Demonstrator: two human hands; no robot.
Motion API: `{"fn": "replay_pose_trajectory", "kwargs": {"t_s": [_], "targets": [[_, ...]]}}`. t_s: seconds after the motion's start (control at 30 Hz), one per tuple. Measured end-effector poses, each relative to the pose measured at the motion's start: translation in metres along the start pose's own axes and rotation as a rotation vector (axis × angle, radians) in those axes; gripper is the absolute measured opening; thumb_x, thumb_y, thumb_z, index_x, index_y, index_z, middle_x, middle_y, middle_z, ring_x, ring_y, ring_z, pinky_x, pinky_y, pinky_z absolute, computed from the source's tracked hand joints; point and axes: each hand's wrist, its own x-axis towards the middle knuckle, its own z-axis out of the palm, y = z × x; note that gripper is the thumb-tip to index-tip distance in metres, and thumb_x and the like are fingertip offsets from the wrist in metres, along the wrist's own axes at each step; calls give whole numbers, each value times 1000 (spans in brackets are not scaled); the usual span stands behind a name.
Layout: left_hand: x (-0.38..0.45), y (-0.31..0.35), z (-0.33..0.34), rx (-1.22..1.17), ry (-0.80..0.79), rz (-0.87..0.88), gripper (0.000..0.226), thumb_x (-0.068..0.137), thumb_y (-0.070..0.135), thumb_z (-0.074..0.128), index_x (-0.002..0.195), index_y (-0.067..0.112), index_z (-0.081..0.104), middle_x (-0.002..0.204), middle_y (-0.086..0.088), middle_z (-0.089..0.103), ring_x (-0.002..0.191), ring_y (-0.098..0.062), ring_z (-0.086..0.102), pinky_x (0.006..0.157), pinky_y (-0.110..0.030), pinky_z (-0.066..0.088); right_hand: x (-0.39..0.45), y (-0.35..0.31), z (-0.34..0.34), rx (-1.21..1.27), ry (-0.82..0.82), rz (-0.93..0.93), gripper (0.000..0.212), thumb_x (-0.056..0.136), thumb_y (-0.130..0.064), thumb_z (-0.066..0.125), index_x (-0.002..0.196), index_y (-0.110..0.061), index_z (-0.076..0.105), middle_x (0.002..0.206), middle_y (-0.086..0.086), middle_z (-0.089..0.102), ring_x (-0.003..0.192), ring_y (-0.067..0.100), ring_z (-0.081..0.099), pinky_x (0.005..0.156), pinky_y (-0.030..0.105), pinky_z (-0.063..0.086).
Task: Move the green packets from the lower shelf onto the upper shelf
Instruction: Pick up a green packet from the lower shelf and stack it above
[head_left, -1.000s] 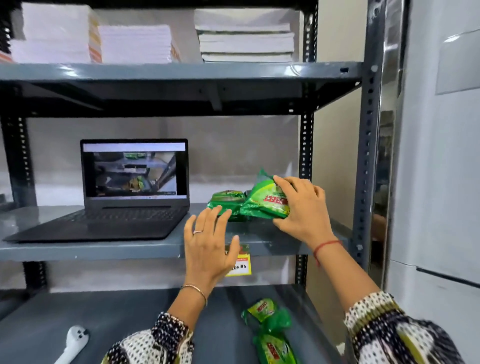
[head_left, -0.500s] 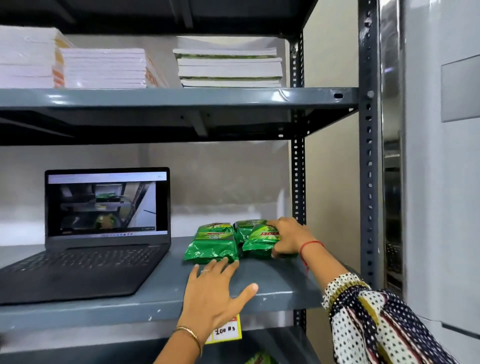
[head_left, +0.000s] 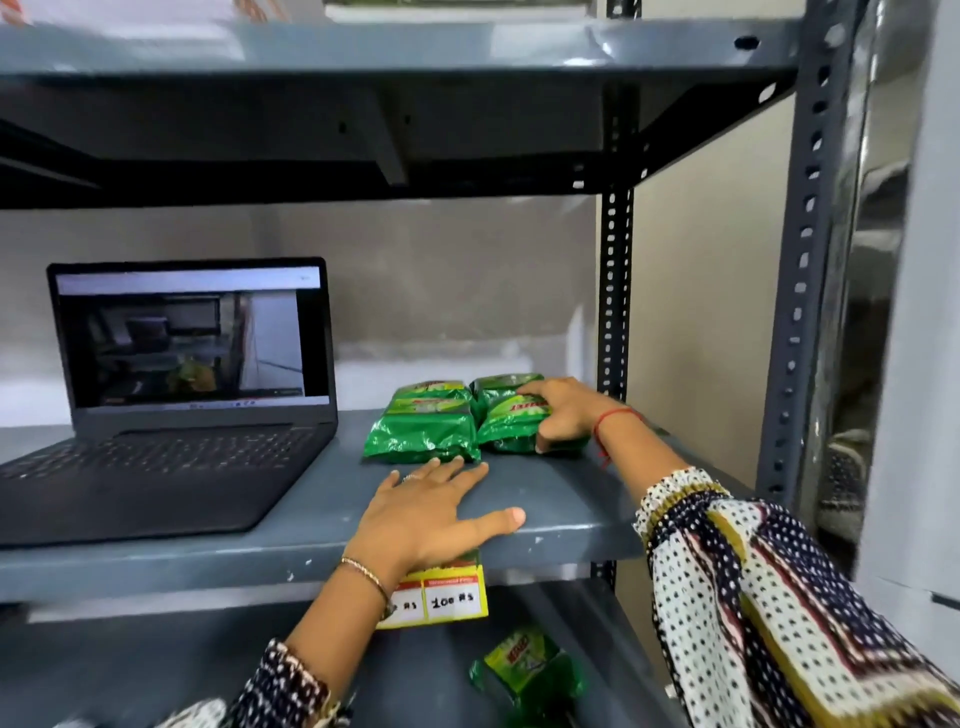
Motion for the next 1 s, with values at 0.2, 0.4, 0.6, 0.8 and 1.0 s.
{"fn": "replay_pose_trajectory", "kwargs": {"t_s": [0.2, 0.4, 0.6, 0.8, 1.0], "targets": [[1, -1, 3, 7, 10, 0, 90, 72, 91, 18, 150, 46, 10, 162, 13, 8, 148, -13, 5, 119, -49, 5, 4, 1, 6, 38, -31, -26, 89, 68, -7, 79, 145, -21, 37, 141, 10, 48, 123, 28, 48, 88, 21, 36], [1, -1, 2, 16, 12, 1, 91, 72, 90, 18, 150, 45, 11, 162, 12, 9, 148, -14, 6, 119, -48, 6, 6, 3, 8, -16, 8, -73, 108, 62, -17, 84, 151, -25, 23, 157, 6, 26, 143, 26, 25, 116, 40, 26], [1, -1, 2, 16, 37, 13, 91, 73, 89, 18, 151, 42, 13, 162, 9, 10, 148, -15, 6, 119, -49, 7, -21, -24, 24, -85, 272, -162, 97, 76, -49, 70, 152, -32, 13, 163, -5, 3, 149, 18, -1, 118, 57, 6], [-1, -1, 5, 42, 130, 34, 97, 70, 89, 20, 147, 32, 32, 155, -2, 33, 139, -25, 33, 109, -49, 31, -63, -64, 51, -93, 578, -231, 77, 86, -50, 53, 152, -30, 18, 163, -2, 5, 150, 20, 0, 118, 54, 1], [-19, -5, 25, -28, 568, 91, 62, 75, 53, 47, 133, 29, 50, 137, -3, 54, 117, -29, 55, 83, -38, 45, -110, -81, 87, -20, 778, -226, 70, 87, -47, 44, 150, -26, 26, 161, 2, 15, 149, 22, 9, 119, 55, 4]]}}
